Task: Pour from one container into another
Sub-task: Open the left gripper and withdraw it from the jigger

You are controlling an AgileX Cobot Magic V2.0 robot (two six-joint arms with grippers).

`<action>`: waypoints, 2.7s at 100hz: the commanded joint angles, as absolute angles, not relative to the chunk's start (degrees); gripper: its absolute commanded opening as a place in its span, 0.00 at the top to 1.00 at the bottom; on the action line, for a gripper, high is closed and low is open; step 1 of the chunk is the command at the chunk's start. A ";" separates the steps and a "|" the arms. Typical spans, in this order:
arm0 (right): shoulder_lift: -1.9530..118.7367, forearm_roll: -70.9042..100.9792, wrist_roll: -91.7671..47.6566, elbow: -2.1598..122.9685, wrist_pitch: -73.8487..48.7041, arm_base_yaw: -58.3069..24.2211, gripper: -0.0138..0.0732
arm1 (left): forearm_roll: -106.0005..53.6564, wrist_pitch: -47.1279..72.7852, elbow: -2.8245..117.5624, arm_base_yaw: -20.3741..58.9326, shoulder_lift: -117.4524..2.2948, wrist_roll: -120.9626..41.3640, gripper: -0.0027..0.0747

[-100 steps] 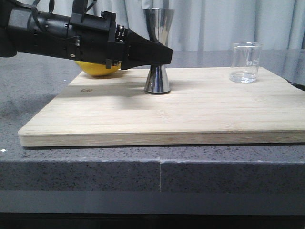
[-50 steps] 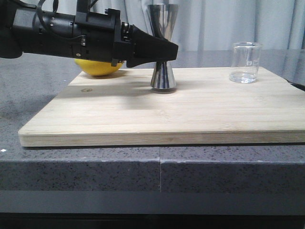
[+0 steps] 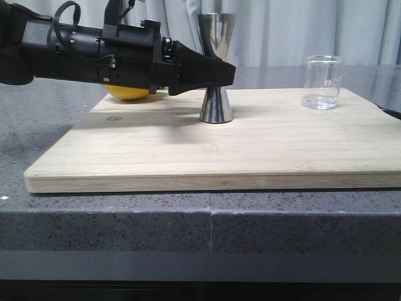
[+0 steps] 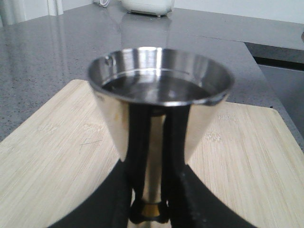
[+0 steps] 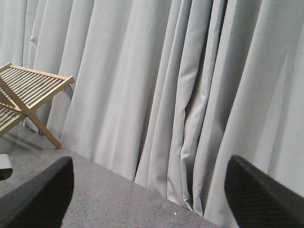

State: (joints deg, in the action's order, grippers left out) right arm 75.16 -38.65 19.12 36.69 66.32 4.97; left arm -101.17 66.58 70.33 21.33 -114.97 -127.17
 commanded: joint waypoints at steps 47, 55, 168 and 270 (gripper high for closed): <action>73.35 -36.88 19.00 37.98 70.96 5.41 0.17 | -101.54 73.25 71.66 21.80 -112.29 -127.20 0.89; 73.35 -36.86 19.00 37.98 70.96 5.41 0.17 | -101.43 73.25 71.66 21.80 -112.29 -127.20 0.89; 73.35 -36.15 19.00 37.98 70.96 5.41 0.17 | -100.64 73.25 71.66 21.80 -112.29 -127.20 0.51; 73.35 -35.32 19.00 37.98 70.96 5.41 0.17 | -95.39 73.25 71.77 18.26 -106.95 -122.30 0.30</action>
